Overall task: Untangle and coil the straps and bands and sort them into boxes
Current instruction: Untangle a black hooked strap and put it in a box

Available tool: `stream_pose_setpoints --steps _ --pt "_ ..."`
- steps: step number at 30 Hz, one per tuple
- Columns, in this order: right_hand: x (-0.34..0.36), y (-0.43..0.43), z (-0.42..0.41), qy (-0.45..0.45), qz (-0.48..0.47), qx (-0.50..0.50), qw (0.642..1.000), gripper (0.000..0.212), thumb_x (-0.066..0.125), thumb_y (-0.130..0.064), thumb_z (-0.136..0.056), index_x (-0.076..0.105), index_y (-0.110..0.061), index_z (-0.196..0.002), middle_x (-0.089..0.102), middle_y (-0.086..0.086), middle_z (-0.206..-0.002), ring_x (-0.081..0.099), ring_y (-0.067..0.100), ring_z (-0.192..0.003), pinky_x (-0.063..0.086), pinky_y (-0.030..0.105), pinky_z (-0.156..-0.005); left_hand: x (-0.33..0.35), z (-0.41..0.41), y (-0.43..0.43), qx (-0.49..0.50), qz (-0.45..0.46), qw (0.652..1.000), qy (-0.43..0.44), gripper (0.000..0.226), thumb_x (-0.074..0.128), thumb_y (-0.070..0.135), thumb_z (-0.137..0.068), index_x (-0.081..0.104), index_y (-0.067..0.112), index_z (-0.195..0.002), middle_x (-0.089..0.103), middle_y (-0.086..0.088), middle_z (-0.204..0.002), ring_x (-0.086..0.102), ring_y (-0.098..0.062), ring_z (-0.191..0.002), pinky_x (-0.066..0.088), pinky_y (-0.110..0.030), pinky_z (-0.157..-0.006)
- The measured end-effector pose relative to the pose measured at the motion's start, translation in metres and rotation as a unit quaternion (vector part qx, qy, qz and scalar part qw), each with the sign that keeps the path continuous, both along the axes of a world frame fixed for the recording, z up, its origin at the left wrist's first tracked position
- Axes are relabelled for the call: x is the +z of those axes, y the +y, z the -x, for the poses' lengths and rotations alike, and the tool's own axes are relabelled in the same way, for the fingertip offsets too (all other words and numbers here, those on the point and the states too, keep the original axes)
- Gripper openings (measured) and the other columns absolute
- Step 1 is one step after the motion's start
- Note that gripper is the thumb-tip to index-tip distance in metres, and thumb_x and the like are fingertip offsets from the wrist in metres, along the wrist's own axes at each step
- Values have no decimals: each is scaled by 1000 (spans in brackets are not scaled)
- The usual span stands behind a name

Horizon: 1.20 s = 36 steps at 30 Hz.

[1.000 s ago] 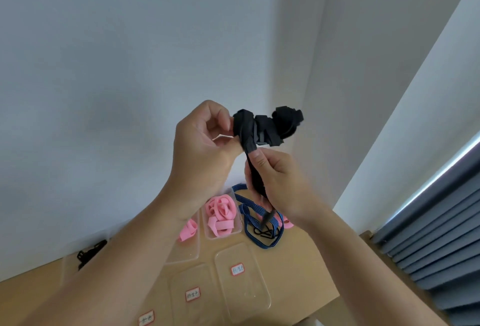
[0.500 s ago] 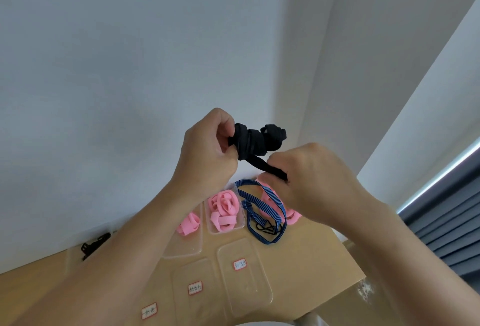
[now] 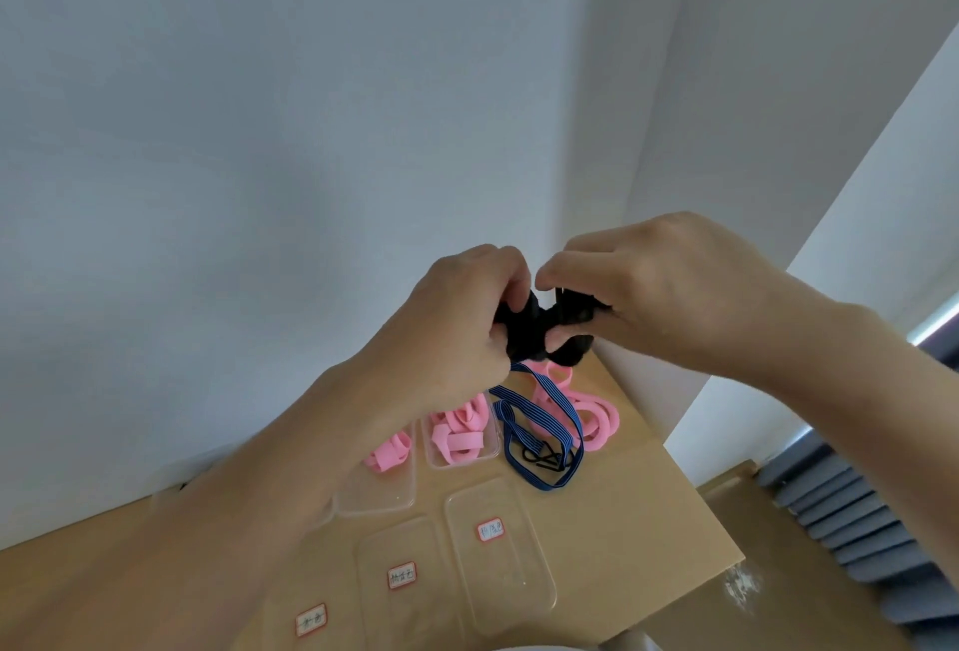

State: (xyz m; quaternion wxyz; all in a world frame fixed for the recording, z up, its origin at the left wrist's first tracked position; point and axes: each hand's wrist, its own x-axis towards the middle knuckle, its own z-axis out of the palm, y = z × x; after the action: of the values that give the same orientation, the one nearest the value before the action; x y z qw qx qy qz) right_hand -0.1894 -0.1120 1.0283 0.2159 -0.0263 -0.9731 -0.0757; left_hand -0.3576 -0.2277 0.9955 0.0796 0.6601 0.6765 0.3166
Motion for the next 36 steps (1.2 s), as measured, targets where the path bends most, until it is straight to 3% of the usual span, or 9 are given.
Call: stream_pose_setpoints --steps 4,9,13,16,19,23,29,32,36 --pt "-4 19 -3 9 13 45 999 64 36 -65 -97 72 -11 -99 63 -3 -71 56 23 -51 41 29 -42 -5 7 -12 -85 53 988 -119 40 59 -14 -80 52 25 -83 58 8 -79 57 -18 -70 53 -35 -67" --pt "-23 21 9 84 267 101 955 67 53 -71 -85 73 -7 -91 68 0 -71 59 19 -58 45 34 -52 -2 11 -25 -167 70 909 -377 35 62 -13 -79 50 20 -77 50 7 -71 45 -11 -65 43 -21 -63" --pt "-45 0 17 112 581 77 802 62 68 -65 -81 71 -4 -76 63 9 -66 54 23 -58 43 30 -53 -3 9 -25 -179 37 835 -520 31 69 -6 -72 54 21 -75 50 -4 -77 47 -22 -73 44 -34 -70" --pt "-60 -22 23 146 763 91 623 28 66 -31 -89 70 -14 -67 63 0 -66 60 11 -62 52 23 -61 -10 5 -18 -161 23 785 -598 33 67 -14 -69 55 16 -76 48 -18 -90 45 -34 -92 41 -49 -85" --pt "-73 -27 25 147 834 76 527 26 58 0 -92 50 6 -68 43 3 -60 40 9 -49 39 16 -45 -13 5 -17 -125 0 768 -628 30 59 -19 -70 51 10 -76 53 -8 -72 58 -20 -70 53 -28 -72" --pt "-82 -25 20 159 844 47 510 27 53 -1 -94 56 -5 -67 39 5 -65 34 14 -60 36 20 -54 -15 10 -16 -110 -17 750 -652 29 56 -19 -70 47 9 -76 55 -3 -71 61 -17 -70 56 -25 -70" --pt "-78 -31 23 201 708 -103 670 35 59 -33 -100 66 -15 -70 51 -2 -63 43 11 -64 41 24 -70 -19 14 -9 -69 -27 752 -655 28 59 -15 -69 47 9 -77 62 -8 -76 61 -24 -78 49 -37 -78" --pt "-86 -33 27 254 732 -106 623 28 60 -41 -98 73 -17 -95 57 -2 -73 47 13 -72 41 29 -76 -18 20 -6 -48 -39 745 -664 26 60 -12 -70 49 10 -78 60 -10 -83 59 -27 -79 50 -33 -70" --pt "-88 -23 25 298 748 -51 591 30 78 -46 -80 75 -16 -87 60 18 -89 48 31 -81 43 46 -77 -20 19 -16 -130 -15 723 -679 31 65 -16 -67 54 12 -74 55 -11 -86 59 -26 -88 55 -33 -80"
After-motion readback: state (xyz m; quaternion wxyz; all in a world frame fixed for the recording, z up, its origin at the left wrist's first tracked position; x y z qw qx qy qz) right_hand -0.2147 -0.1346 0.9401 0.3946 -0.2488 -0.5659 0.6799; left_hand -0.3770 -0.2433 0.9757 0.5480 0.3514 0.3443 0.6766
